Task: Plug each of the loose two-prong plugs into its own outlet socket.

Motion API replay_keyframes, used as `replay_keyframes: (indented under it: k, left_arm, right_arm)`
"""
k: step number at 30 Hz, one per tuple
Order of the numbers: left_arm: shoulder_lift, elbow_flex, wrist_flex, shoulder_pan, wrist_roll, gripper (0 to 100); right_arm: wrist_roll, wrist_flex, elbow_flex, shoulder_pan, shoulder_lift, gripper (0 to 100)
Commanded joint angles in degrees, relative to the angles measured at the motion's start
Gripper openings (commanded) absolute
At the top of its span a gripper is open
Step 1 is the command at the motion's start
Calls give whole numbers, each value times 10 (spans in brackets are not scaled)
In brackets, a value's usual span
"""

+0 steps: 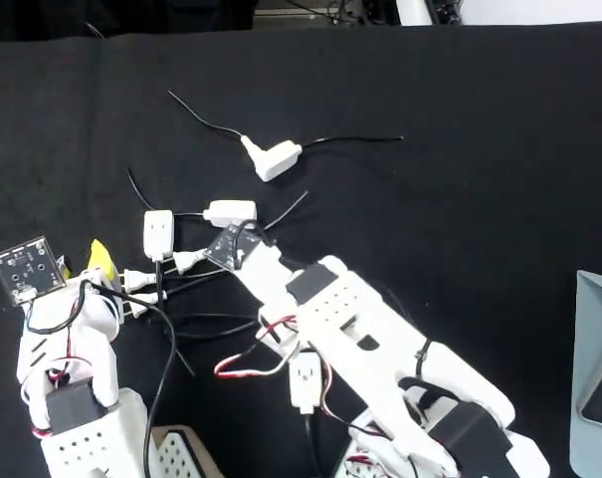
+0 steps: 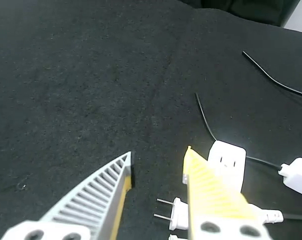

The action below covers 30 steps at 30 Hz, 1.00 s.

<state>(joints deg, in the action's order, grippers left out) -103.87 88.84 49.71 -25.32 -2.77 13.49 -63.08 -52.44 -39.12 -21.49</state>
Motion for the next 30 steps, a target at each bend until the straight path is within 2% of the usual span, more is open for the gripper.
replay_keyframes:
  k: [1,5,12,30]
  left_arm:
    - [-5,-3,-3,0,-1,178]
    - [-5,-3,-3,0,-1,178]
    - [-5,-3,-3,0,-1,178]
    - [-5,-3,-3,-1,-1,178]
  right_arm:
    - [5,-6,34,11,-7,129]
    - [8,17,19,18,-7,129]
    - [83,129,-71,61,-7,128]
    - [98,135,-95,68,6,123]
